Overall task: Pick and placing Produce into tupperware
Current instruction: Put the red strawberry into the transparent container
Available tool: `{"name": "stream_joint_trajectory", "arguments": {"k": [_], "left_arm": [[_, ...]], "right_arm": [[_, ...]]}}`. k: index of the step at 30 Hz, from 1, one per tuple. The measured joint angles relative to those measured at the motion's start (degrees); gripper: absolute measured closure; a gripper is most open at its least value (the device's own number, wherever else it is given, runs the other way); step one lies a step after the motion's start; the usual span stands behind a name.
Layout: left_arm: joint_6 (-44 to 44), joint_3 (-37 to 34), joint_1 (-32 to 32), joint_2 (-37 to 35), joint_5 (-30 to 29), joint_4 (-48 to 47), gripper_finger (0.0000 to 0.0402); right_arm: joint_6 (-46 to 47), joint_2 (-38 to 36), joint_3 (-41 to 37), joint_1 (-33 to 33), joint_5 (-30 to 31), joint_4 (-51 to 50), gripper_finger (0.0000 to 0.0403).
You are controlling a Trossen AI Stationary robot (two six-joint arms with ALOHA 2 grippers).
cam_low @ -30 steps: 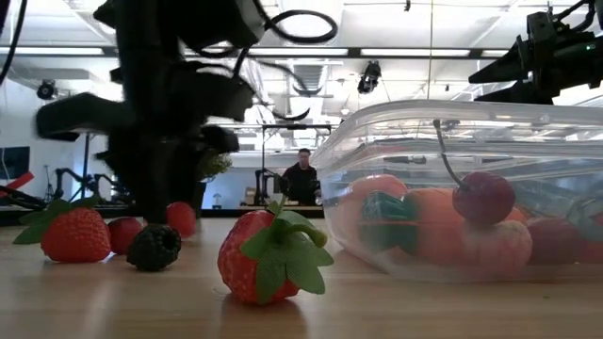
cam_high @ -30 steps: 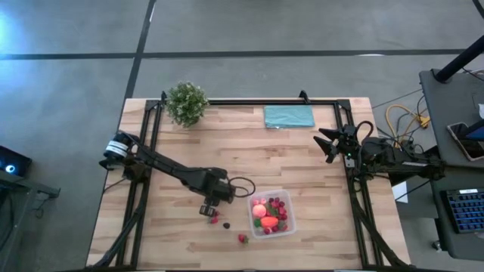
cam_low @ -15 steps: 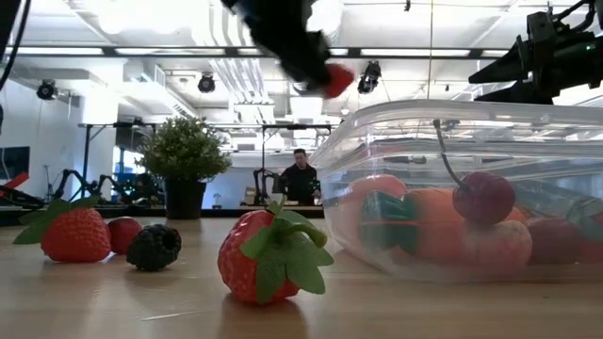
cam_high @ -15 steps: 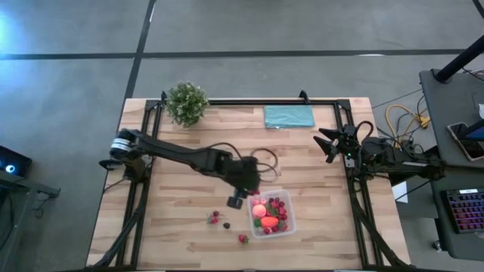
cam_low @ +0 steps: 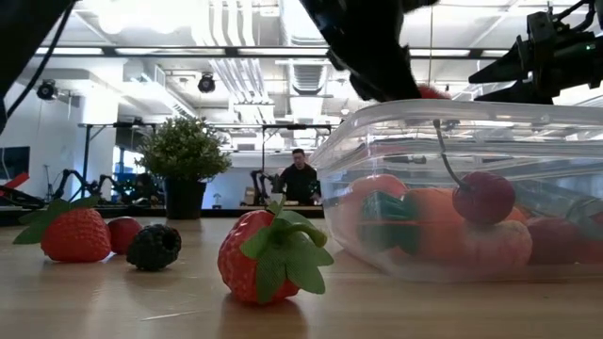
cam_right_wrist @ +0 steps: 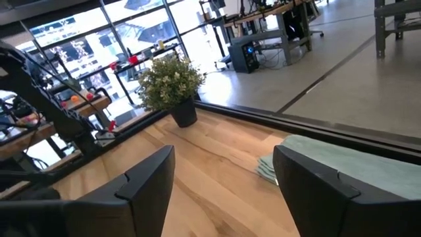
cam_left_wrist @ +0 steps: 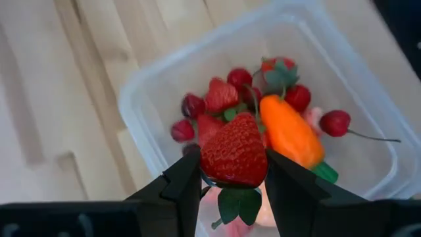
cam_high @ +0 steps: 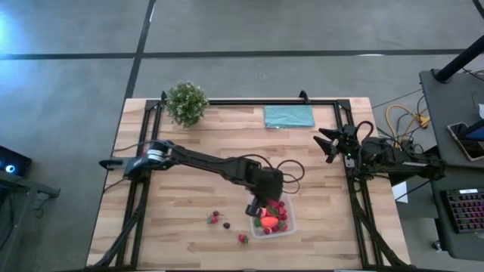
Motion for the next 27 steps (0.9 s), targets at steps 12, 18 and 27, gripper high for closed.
{"name": "stream_joint_trajectory", "arguments": {"k": [12, 18, 27], "left_arm": [[-15.2, -0.8, 0.9, 3.0, 3.0, -1.7, 0.0274], [-21.8, -1.2, 1.7, 3.0, 4.9, -3.6, 0.0274], [-29.8, -2.9, 4.2, 3.0, 8.6, -5.6, 0.0274]], "right_arm": [[0.0, 0.1, 0.0, 0.0, 0.0, 0.0, 0.0153], [0.0, 0.0, 0.0, 0.0, 0.0, 0.0, 0.0156], [0.0, 0.0, 0.0, 0.0, 0.0, 0.0, 0.0149]]}}
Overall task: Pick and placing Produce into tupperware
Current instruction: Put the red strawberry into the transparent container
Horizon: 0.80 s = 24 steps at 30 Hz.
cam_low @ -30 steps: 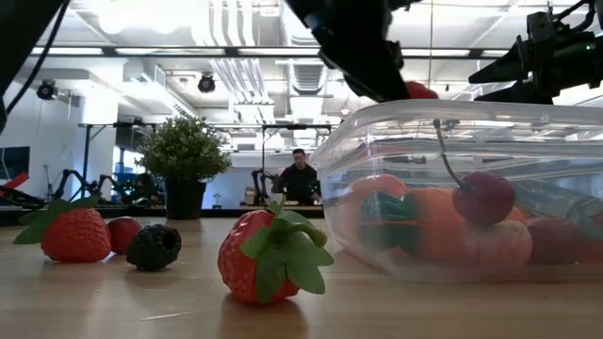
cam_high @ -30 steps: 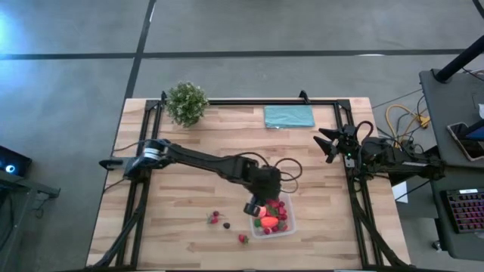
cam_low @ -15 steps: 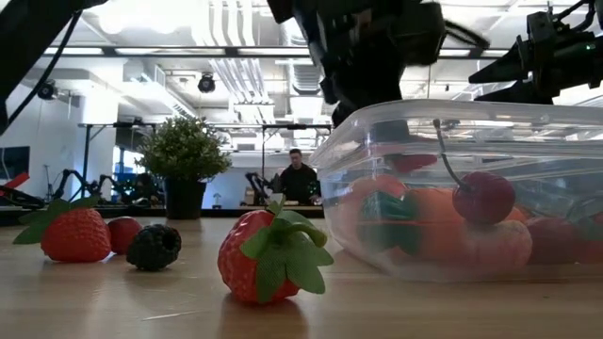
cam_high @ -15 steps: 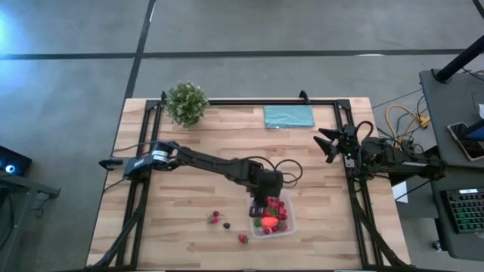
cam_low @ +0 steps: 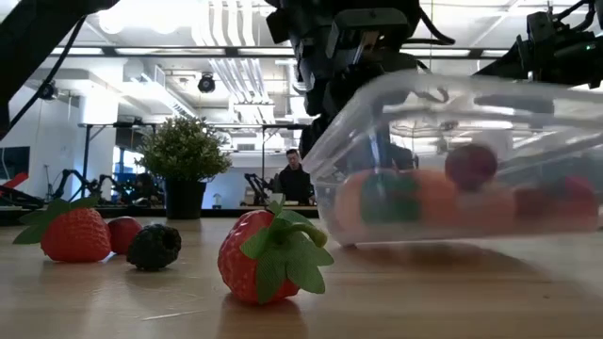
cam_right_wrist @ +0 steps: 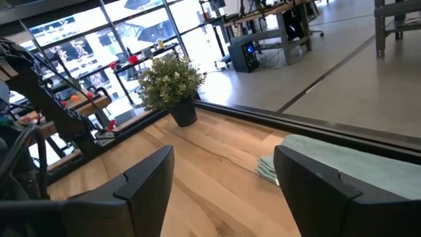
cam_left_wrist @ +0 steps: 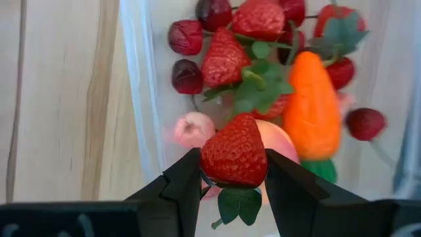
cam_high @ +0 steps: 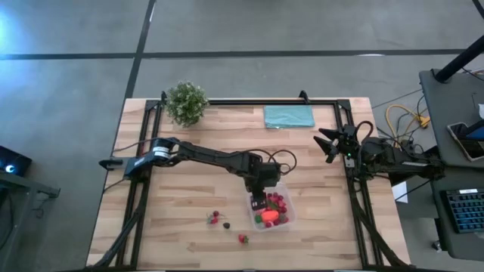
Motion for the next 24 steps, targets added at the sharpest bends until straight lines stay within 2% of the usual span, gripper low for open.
{"name": "stream_joint_trajectory", "arguments": {"k": [7, 13, 17, 20, 24], "left_arm": [[0.8, 0.5, -0.1, -2.2, 0.2, 0.0, 0.0274], [6.2, 0.4, -0.2, -3.2, 0.3, -0.8, 0.0274], [6.5, -0.4, -0.2, -3.2, 0.4, -1.2, 0.0272], [6.0, -1.2, -0.2, -3.2, 0.4, -1.4, 0.0257], [4.7, -1.5, -0.3, -3.2, 0.4, -1.4, 0.0216]], "right_arm": [[0.0, 0.0, 0.0, 0.0, 0.0, 0.0, 0.0154], [0.0, 0.0, 0.0, 0.0, 0.0, 0.0, 0.0149], [0.0, 0.0, 0.0, 0.0, 0.0, 0.0, 0.0151], [0.0, 0.0, 0.0, 0.0, 0.0, 0.0, 0.0154], [0.0, 0.0, 0.0, 0.0, 0.0, 0.0, 0.0156]]}}
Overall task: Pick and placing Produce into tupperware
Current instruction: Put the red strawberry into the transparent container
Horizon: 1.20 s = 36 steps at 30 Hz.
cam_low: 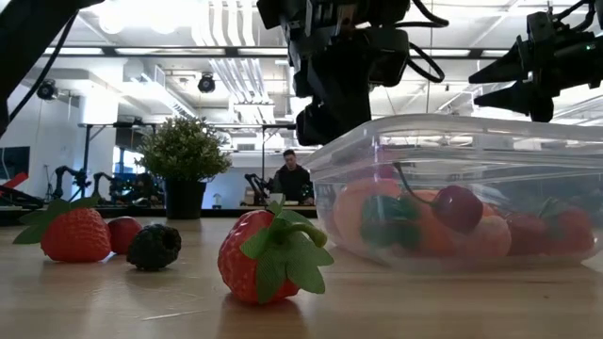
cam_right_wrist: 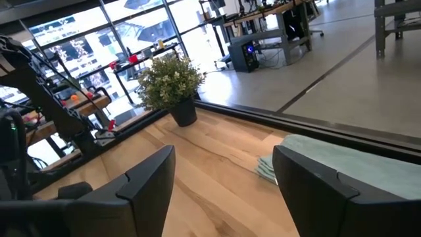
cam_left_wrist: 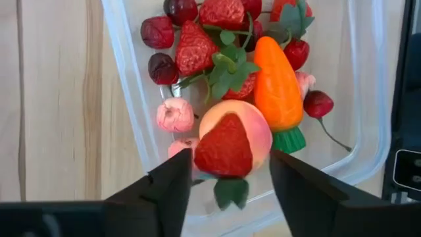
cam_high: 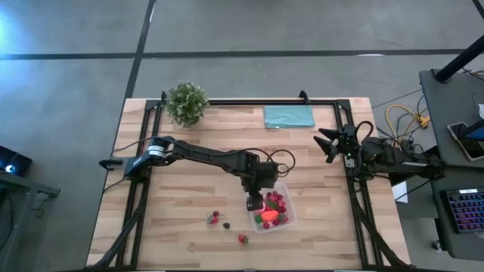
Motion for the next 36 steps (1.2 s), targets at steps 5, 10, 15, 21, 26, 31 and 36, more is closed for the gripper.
{"name": "stream_joint_trajectory", "arguments": {"k": [5, 10, 15, 21, 26, 31, 36], "left_arm": [[0.5, 0.0, -0.1, -0.1, 0.2, -0.7, 0.0177], [7.5, -0.3, -0.4, -2.9, -0.7, -4.0, 0.0172], [16.1, -1.9, -3.3, -8.6, -7.0, -7.3, 0.0172], [36.3, -4.1, -12.2, -12.2, -16.8, -7.2, 0.0172], [36.0, -8.4, -15.7, -12.2, -15.6, -3.3, 0.0172], [32.6, -11.4, -15.4, -13.0, -16.2, 3.7, 0.0172], [23.6, -13.3, -15.9, -13.0, -15.2, 9.3, 0.0172]], "right_arm": [[0.0, 0.0, 0.0, 0.0, 0.0, 0.0, 0.0152], [0.0, 0.0, 0.0, 0.0, 0.0, 0.0, 0.0149], [0.0, 0.0, 0.0, 0.0, 0.0, 0.0, 0.0154], [0.0, 0.0, 0.0, 0.0, 0.0, 0.0, 0.0154], [0.0, -0.1, 0.0, 0.0, 0.0, 0.0, 0.0150], [0.0, 0.0, 0.0, 0.0, 0.0, 0.0, 0.0152], [0.0, 0.0, 0.0, 0.0, 0.0, 0.0, 0.0156]]}}
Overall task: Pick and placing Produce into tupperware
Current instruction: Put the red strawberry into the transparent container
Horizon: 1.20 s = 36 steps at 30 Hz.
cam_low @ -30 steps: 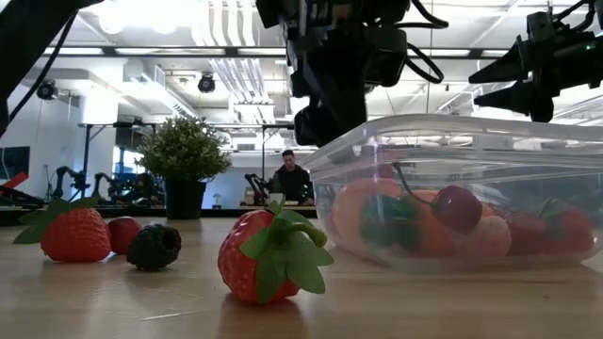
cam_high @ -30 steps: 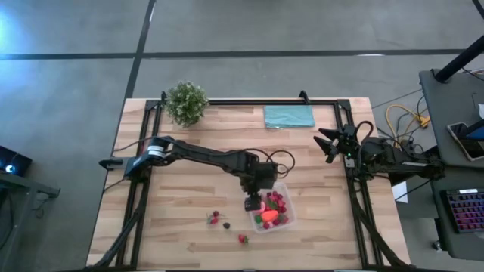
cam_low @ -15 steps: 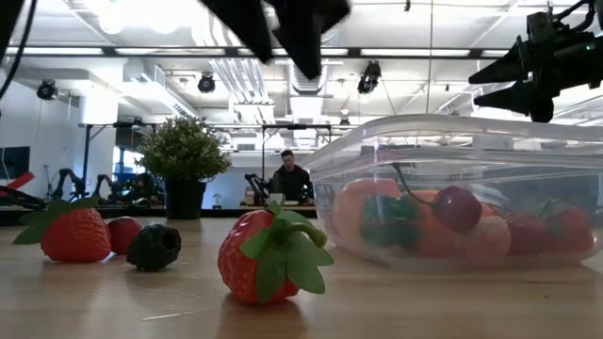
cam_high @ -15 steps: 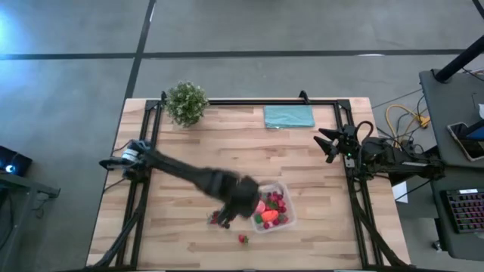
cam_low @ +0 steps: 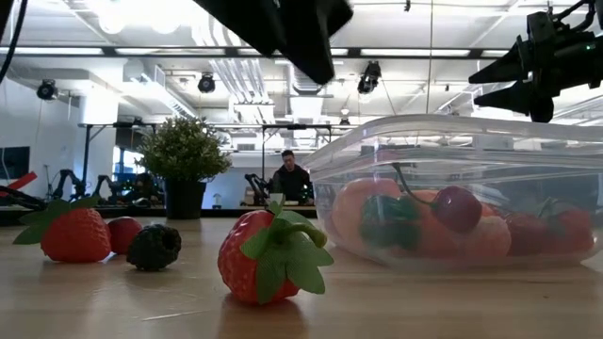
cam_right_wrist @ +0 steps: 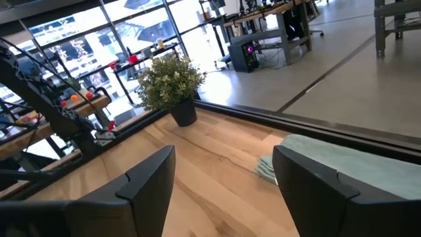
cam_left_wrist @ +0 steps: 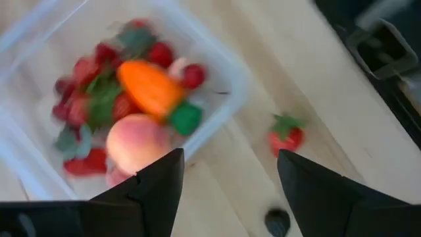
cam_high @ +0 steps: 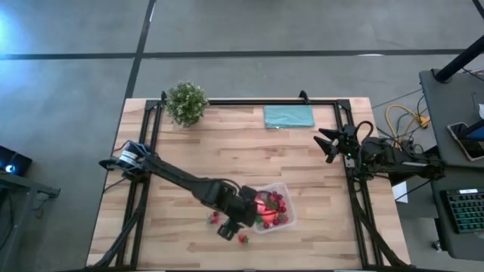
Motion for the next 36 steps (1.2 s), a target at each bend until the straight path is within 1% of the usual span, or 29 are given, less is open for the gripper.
{"name": "stream_joint_trajectory", "arguments": {"k": [4, 6, 10, 13, 18, 21, 25, 31, 36], "left_arm": [[-11.5, -0.6, -1.3, 0.0, -0.2, 2.9, 0.0172], [-13.0, -0.8, -3.0, 0.0, 0.1, 4.2, 0.0172], [-11.5, -1.9, -6.2, 0.0, -0.1, 4.2, 0.0172], [-9.7, -3.6, -8.0, 0.0, -1.4, 4.5, 0.0172], [-11.4, -8.1, -10.5, 0.0, -2.5, 5.0, 0.0172], [-11.5, -11.4, -11.6, 0.0, -4.4, 9.1, 0.0172], [-10.1, -15.0, -11.8, 0.0, -5.0, 16.3, 0.0172], [-9.8, -16.4, -11.6, 0.0, -7.3, 21.0, 0.0172], [-9.7, -17.4, -11.6, 0.4, -7.4, 24.7, 0.0172]], "right_arm": [[0.0, 0.0, 0.0, 0.0, 0.0, 0.0, 0.0154], [0.0, 0.0, 0.0, 0.0, 0.0, 0.0, 0.0152], [0.0, 0.0, 0.0, 0.0, 0.0, 0.0, 0.0149], [0.0, 0.0, 0.0, 0.0, 0.0, 0.0, 0.0151], [0.0, 0.0, 0.0, 0.0, 0.0, 0.0, 0.0156], [0.0, 0.0, 0.0, 0.0, 0.0, 0.0, 0.0156], [0.0, 0.0, 0.0, 0.0, 0.0, 0.0, 0.0152], [0.0, 0.0, 0.0, 0.0, 0.0, 0.0, 0.0154], [0.0, 0.0, 0.0, 0.0, 0.0, 0.0, 0.0155]]}}
